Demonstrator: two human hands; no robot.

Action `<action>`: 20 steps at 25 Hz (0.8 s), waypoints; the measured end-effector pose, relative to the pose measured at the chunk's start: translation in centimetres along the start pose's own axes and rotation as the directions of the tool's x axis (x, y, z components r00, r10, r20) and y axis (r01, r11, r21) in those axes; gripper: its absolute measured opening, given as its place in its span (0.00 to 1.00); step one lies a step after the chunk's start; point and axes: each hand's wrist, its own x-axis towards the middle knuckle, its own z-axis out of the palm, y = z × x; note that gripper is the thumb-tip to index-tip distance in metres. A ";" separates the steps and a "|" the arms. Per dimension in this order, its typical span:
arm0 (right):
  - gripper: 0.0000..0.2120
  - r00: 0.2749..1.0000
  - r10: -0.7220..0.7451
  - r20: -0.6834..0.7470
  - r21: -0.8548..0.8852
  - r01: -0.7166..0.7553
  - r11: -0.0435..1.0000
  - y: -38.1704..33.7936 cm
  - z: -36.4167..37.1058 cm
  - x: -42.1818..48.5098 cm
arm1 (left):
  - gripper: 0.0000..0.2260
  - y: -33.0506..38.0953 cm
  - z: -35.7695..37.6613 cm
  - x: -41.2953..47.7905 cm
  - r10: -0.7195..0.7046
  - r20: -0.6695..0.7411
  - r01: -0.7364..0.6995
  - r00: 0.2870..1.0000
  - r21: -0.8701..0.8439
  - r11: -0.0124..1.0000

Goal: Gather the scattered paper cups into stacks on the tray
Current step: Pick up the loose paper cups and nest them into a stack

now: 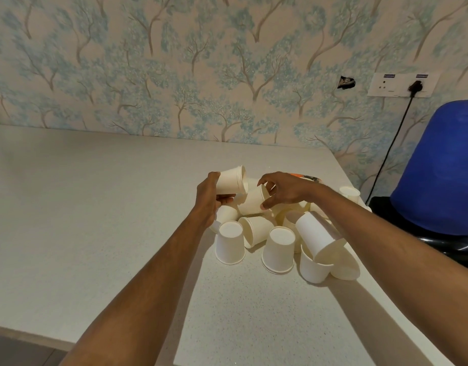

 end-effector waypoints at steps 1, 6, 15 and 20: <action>0.30 1.000 0.004 -0.025 0.017 -0.004 1.000 0.1 -0.7 -0.3 | 0.17 0.1 0.0 0.0 -0.007 0.001 0.007 1.000 -0.013 1.000; 0.28 0.980 0.037 -0.196 0.139 -0.009 0.990 1.1 -4.6 -2.8 | 0.15 0.8 0.2 -0.4 -0.029 0.036 0.033 0.999 -0.130 0.991; 0.30 0.944 -0.070 -0.322 0.293 0.169 0.941 -1.9 -4.6 -5.2 | 0.08 2.2 2.7 -2.8 0.020 0.218 0.008 0.976 -0.128 0.992; 0.28 0.939 -0.088 -0.333 0.257 0.181 0.949 -3.0 -4.4 -6.4 | 0.22 2.6 3.9 -4.1 -0.028 0.352 0.095 0.936 -0.173 0.980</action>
